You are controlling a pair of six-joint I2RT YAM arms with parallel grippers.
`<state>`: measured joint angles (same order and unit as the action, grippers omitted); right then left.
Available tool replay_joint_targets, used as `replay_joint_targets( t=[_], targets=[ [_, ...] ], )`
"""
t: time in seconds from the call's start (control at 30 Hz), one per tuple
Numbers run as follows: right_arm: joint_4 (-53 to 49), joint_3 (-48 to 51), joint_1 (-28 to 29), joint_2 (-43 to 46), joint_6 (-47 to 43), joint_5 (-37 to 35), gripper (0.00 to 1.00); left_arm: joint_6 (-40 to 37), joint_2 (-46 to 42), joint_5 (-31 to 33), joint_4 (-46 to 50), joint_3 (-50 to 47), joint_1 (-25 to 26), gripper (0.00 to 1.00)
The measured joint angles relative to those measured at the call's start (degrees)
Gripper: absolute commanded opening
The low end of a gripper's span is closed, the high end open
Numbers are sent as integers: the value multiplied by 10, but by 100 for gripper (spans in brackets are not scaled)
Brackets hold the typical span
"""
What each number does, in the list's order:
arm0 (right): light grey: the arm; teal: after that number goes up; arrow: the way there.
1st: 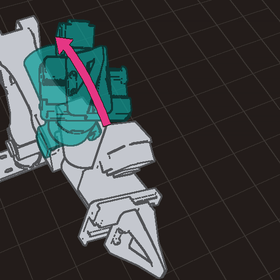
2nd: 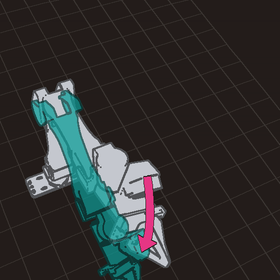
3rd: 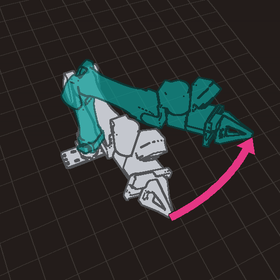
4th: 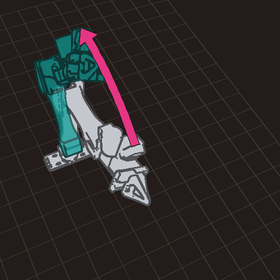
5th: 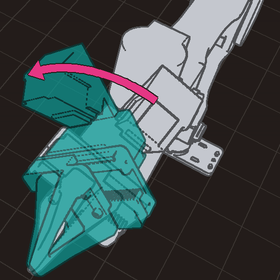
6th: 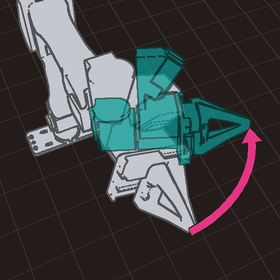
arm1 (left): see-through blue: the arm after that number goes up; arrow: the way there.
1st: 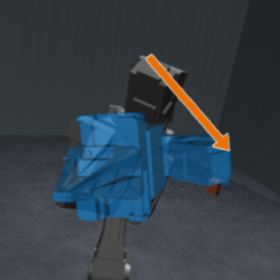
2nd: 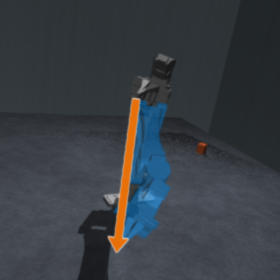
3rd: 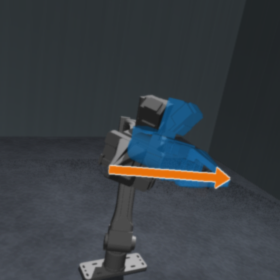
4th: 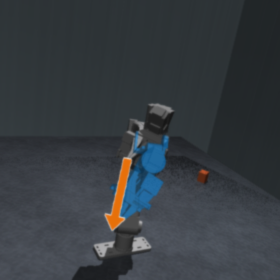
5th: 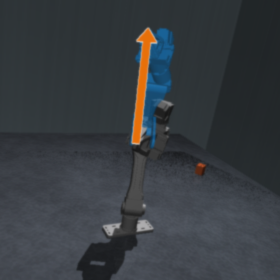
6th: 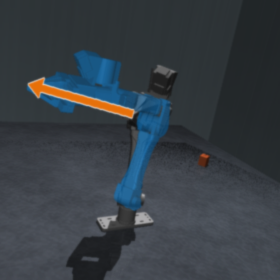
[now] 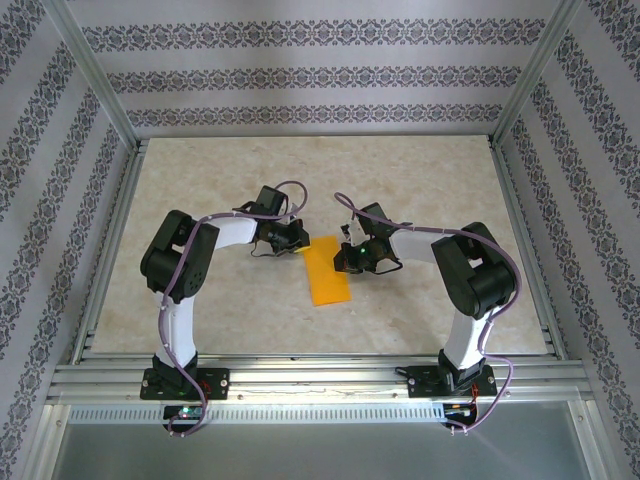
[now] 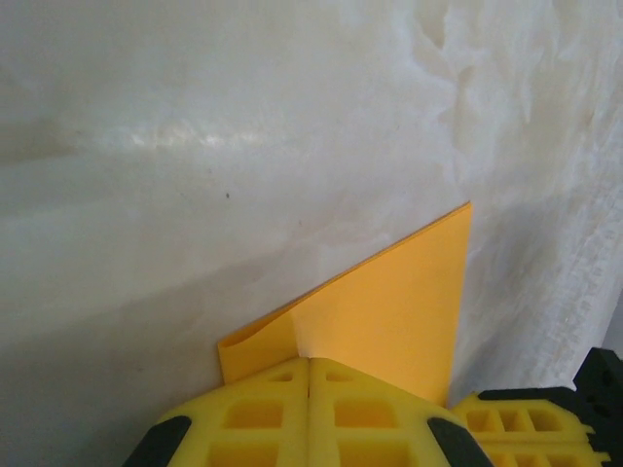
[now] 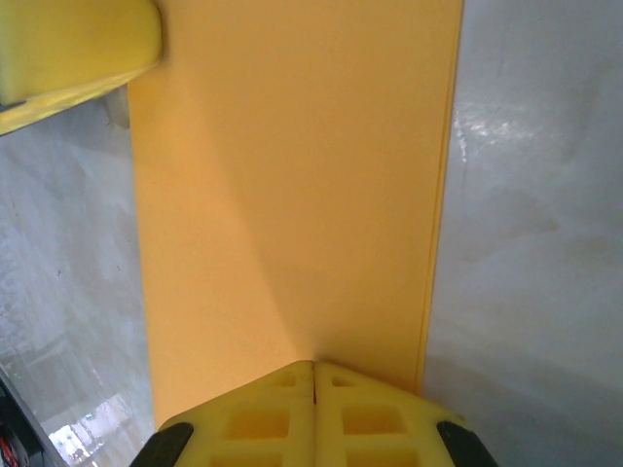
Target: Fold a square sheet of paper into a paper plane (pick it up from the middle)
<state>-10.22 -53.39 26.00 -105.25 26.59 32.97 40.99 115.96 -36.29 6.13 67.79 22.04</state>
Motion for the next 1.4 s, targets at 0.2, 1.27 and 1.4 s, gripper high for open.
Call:
replay_joint_targets(
  t=[0.2, 1.27, 1.4],
  targets=[
    [1, 0, 0, 0, 0, 1, 0, 13, 12, -10, 1, 14, -7, 0],
    [9, 7, -4, 2, 0, 4, 0, 66, 21, 14, 1, 33, -20, 0],
    [8, 7, -7, 2, 0, 5, 0, 71, 22, 17, 6, 37, -20, 0]
  ],
)
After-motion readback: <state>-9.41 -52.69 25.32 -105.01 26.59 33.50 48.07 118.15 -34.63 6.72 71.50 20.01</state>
